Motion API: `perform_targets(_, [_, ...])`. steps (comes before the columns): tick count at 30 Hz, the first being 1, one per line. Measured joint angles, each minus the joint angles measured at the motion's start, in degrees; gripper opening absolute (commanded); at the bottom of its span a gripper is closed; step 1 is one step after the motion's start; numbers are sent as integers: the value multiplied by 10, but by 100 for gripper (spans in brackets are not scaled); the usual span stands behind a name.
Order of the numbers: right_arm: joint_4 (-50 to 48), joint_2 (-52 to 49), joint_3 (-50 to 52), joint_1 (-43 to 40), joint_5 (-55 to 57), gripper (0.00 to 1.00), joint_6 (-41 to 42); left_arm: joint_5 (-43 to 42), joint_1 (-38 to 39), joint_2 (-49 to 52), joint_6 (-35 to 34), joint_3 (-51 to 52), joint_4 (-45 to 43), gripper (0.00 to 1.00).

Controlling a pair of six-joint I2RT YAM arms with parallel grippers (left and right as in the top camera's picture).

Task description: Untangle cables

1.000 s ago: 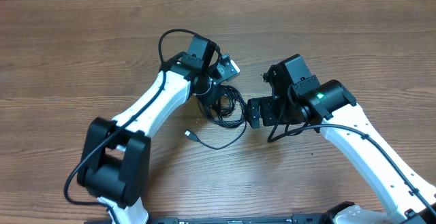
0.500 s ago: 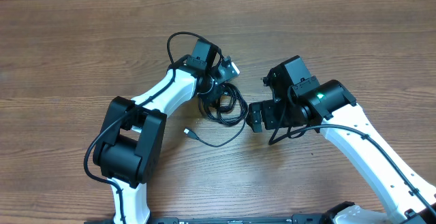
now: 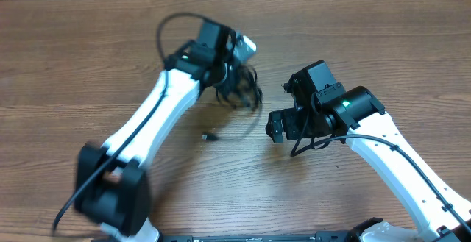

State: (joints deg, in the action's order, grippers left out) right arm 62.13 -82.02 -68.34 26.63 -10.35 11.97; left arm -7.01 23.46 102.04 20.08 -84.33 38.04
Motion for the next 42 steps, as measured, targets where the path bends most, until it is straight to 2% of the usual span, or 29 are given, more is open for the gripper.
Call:
perform_targets(7, [-31, 0, 0, 0, -48, 100, -1, -5, -5, -162, -23, -64, 68, 4])
perform_targets(12, [-92, 0, 0, 0, -153, 100, -29, -15, -5, -239, -37, -70, 116, 4])
perform_targets(20, [-174, 0, 0, 0, -366, 95, -146, -24, -5, -309, -45, -70, 177, 4])
perform_targets(28, [-251, 0, 0, 0, -462, 88, -164, -78, -5, -324, -52, -70, 207, 4])
perform_targets(32, [-268, 0, 0, 0, -469, 77, -163, -115, -5, -324, -57, -70, 214, 4])
perform_targets(36, [-285, 0, 0, 0, -473, 73, -150, -150, -5, -324, -64, -70, 229, 4])
perform_targets(42, [-318, 0, 0, 0, -432, 40, -94, -191, -5, -324, -65, -70, 266, 4])
